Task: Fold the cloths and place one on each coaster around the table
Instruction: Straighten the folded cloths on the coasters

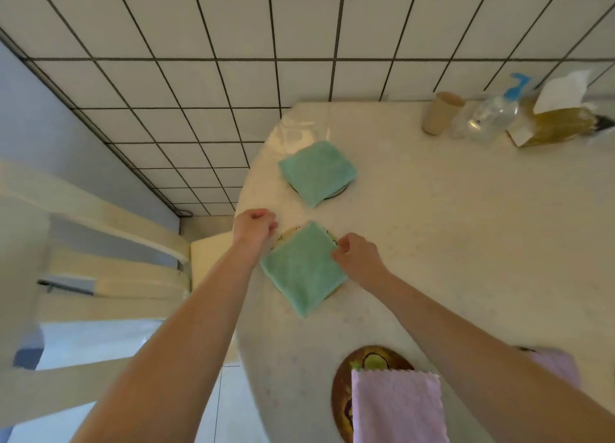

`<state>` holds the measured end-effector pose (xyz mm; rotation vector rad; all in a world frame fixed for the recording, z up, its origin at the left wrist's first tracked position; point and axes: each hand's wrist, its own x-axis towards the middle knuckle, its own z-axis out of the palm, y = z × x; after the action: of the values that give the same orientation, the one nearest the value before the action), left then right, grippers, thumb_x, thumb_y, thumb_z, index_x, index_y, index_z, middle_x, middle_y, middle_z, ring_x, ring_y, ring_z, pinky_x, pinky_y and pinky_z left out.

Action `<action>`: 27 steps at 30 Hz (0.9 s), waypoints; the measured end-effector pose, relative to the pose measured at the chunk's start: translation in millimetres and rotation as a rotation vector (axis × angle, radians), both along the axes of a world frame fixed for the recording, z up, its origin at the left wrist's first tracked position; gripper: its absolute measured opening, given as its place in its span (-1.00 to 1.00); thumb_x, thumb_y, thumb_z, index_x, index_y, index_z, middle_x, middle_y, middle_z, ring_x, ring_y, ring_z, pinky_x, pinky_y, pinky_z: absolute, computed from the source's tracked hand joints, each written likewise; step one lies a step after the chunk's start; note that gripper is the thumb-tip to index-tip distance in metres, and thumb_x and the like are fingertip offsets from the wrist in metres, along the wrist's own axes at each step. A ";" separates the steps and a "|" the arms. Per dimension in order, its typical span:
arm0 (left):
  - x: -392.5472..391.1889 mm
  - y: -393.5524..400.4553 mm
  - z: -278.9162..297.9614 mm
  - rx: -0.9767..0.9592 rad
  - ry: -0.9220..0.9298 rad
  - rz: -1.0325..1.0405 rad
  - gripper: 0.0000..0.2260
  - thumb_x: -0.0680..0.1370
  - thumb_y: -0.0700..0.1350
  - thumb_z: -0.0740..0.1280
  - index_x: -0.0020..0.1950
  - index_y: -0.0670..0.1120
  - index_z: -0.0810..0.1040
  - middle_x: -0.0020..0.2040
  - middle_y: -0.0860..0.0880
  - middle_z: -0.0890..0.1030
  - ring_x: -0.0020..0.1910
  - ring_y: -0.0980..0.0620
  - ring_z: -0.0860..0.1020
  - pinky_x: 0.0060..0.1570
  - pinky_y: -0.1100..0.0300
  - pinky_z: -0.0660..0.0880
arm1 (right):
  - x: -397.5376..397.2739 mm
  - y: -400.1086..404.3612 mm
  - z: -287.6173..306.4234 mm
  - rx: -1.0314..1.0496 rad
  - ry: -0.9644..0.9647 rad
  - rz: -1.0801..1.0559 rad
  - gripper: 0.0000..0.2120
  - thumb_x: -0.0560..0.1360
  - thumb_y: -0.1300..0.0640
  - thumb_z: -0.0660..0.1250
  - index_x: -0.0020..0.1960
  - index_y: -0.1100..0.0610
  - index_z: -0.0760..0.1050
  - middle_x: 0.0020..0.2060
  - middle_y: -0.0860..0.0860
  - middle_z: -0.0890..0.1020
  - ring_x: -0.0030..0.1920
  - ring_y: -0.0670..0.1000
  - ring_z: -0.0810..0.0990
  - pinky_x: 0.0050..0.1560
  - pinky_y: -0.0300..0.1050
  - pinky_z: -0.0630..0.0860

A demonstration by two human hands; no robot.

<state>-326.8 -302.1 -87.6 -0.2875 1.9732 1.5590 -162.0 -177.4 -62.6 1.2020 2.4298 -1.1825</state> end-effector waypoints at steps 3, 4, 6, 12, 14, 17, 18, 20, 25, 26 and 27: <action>-9.0 27.6 -0.1 0.058 -0.050 0.001 -0.85 0.50 -0.26 0.36 0.05 -0.17 0.50 -0.17 -0.09 0.56 -0.15 -0.04 0.58 -0.20 0.17 0.53 | -8.5 1.6 -9.8 -0.004 -0.044 0.025 -0.78 0.47 0.11 0.28 0.07 0.18 0.43 0.04 0.15 0.56 0.01 0.12 0.49 -0.07 -0.07 0.40; -11.4 36.7 0.2 0.068 -0.071 0.013 -0.87 0.49 -0.28 0.36 0.02 -0.18 0.49 -0.16 -0.11 0.55 -0.17 -0.04 0.57 -0.20 0.16 0.53 | -10.9 2.4 -12.5 -0.004 -0.062 0.031 -0.75 0.46 0.10 0.29 0.08 0.19 0.43 0.04 0.16 0.55 0.01 0.13 0.50 -0.08 -0.06 0.41; -16.6 54.8 -3.2 0.066 -0.124 0.052 -0.90 0.47 -0.31 0.38 -0.06 -0.22 0.50 -0.15 -0.18 0.56 -0.23 -0.05 0.56 -0.12 0.09 0.56 | -14.1 5.8 -17.7 0.001 -0.105 0.042 -0.69 0.46 0.05 0.30 0.12 0.20 0.42 0.04 0.15 0.55 0.06 0.15 0.51 -0.04 -0.04 0.44; -16.6 90.0 -17.6 -0.008 -0.249 0.008 -0.73 0.41 -0.17 0.49 -0.05 -0.31 0.53 -0.26 -0.22 0.59 -0.33 -0.10 0.59 -0.40 0.15 0.53 | -20.8 7.8 -27.3 0.026 -0.190 0.091 -0.57 0.43 -0.10 0.34 0.13 0.20 0.43 0.03 0.11 0.57 0.06 0.15 0.54 0.01 0.00 0.50; -14.8 98.3 -17.4 -0.008 -0.286 0.021 -0.72 0.42 -0.14 0.50 -0.06 -0.29 0.51 -0.26 -0.19 0.58 -0.36 -0.06 0.60 -0.45 0.19 0.54 | -24.3 9.1 -25.6 0.025 -0.214 0.117 -0.55 0.42 -0.14 0.36 0.10 0.19 0.42 -0.01 0.09 0.58 0.03 0.13 0.55 -0.04 -0.03 0.50; -16.1 106.7 -14.5 0.017 -0.359 0.082 -0.70 0.40 -0.12 0.52 -0.05 -0.25 0.49 -0.27 -0.16 0.57 -0.36 -0.04 0.60 -0.56 0.26 0.50 | -28.9 13.5 -19.9 -0.070 -0.212 0.125 -0.56 0.41 -0.14 0.39 0.07 0.17 0.41 -0.13 0.03 0.52 -0.01 0.09 0.55 -0.12 -0.08 0.47; -16.8 108.2 -12.9 0.036 -0.375 0.099 -0.68 0.39 -0.11 0.53 -0.04 -0.24 0.49 -0.26 -0.15 0.57 -0.35 -0.04 0.61 -0.58 0.27 0.48 | -30.6 14.6 -18.7 -0.113 -0.204 0.132 -0.59 0.41 -0.11 0.40 0.06 0.16 0.41 -0.19 -0.01 0.48 -0.04 0.07 0.54 -0.15 -0.10 0.44; -18.0 111.2 -9.4 0.083 -0.377 0.130 -0.65 0.38 -0.12 0.53 0.02 -0.23 0.49 -0.15 -0.16 0.60 -0.24 -0.07 0.63 -0.56 0.26 0.50 | -33.7 16.2 -17.5 -0.185 -0.165 0.160 -0.69 0.41 -0.04 0.41 -0.03 0.13 0.42 -0.29 -0.06 0.45 -0.18 -0.01 0.52 -0.25 -0.18 0.41; -24.2 112.8 -10.0 0.214 -0.288 0.173 -0.74 0.47 -0.32 0.40 0.13 -0.23 0.46 0.15 -0.18 0.54 -0.01 -0.07 0.56 0.01 0.01 0.59 | -36.0 19.4 -16.8 -0.278 -0.085 0.200 -0.73 0.42 0.04 0.40 0.00 0.17 0.46 -0.25 -0.04 0.48 -0.29 -0.09 0.45 -0.36 -0.26 0.37; -25.9 112.1 -10.1 0.232 -0.270 0.168 -0.72 0.49 -0.37 0.36 0.17 -0.24 0.44 0.18 -0.18 0.52 0.04 -0.11 0.54 0.07 -0.04 0.56 | -35.7 20.3 -17.3 -0.305 -0.062 0.214 -0.74 0.43 0.07 0.39 0.04 0.17 0.45 -0.23 -0.04 0.48 -0.27 -0.09 0.45 -0.32 -0.24 0.41; -27.3 111.2 -10.3 0.242 -0.250 0.155 -0.68 0.49 -0.41 0.33 0.22 -0.24 0.41 0.17 -0.16 0.51 0.09 -0.14 0.53 0.11 -0.08 0.55 | -34.5 21.0 -17.3 -0.342 -0.032 0.214 -0.73 0.44 0.10 0.38 0.08 0.17 0.45 -0.19 -0.03 0.51 -0.22 -0.08 0.49 -0.23 -0.20 0.47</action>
<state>-354.1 -191.0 -98.0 -0.5183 1.5851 1.7468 -196.4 -156.4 -79.9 0.8325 2.1509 -1.4234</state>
